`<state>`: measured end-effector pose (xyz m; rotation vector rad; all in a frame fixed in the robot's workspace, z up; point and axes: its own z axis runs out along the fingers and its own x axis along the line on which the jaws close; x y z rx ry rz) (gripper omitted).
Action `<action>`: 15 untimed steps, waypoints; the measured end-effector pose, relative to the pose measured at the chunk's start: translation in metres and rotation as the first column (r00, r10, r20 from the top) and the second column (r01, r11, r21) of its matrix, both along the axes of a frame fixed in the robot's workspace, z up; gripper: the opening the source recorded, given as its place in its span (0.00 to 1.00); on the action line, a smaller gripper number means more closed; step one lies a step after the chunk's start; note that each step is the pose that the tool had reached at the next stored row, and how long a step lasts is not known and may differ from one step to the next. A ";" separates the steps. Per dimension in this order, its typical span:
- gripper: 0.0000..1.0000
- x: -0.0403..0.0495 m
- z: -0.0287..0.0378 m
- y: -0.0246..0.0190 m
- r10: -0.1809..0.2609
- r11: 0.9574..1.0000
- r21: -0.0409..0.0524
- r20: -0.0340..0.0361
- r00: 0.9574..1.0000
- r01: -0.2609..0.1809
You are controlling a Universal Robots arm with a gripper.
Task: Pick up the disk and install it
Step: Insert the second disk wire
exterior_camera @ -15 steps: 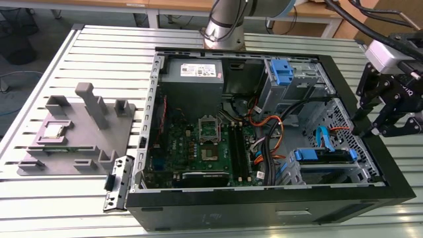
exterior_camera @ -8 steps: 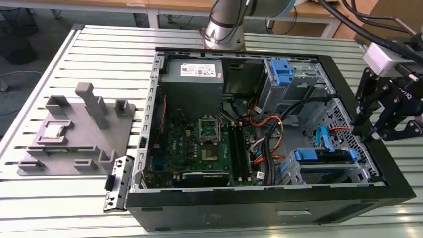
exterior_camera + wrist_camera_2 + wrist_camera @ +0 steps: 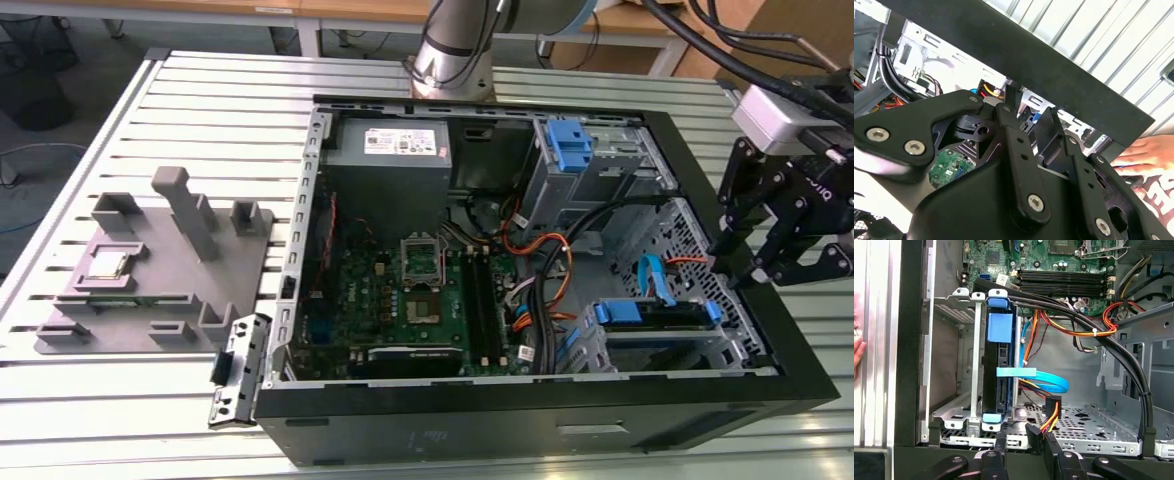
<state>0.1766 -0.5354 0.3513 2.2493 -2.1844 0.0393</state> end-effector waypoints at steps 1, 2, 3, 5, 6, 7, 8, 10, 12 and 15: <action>0.43 0.0000 0.0000 0.0000 0.000 1.000 0.000 0.000 1.000 0.000; 0.43 0.0000 0.0000 0.0000 0.000 1.000 0.000 0.000 1.000 0.000; 0.43 0.0000 0.0000 0.0000 0.000 1.000 0.000 0.000 1.000 0.000; 0.43 -0.0001 -0.0001 0.0000 0.000 1.000 0.000 0.000 1.000 0.000; 0.43 -0.0006 -0.0002 0.0001 0.000 1.000 0.000 0.000 1.000 0.000; 0.43 -0.0018 -0.0002 0.0001 0.000 1.000 0.000 0.001 1.000 0.000; 0.43 -0.0027 -0.0004 0.0000 0.000 1.000 0.000 0.001 1.000 0.000; 0.43 -0.0032 -0.0005 0.0000 0.000 1.000 0.000 0.001 1.000 0.000; 0.43 -0.0032 -0.0006 0.0000 0.000 1.000 -0.001 0.001 1.000 0.000; 0.43 -0.0032 -0.0005 0.0000 0.000 1.000 -0.001 0.001 1.000 0.000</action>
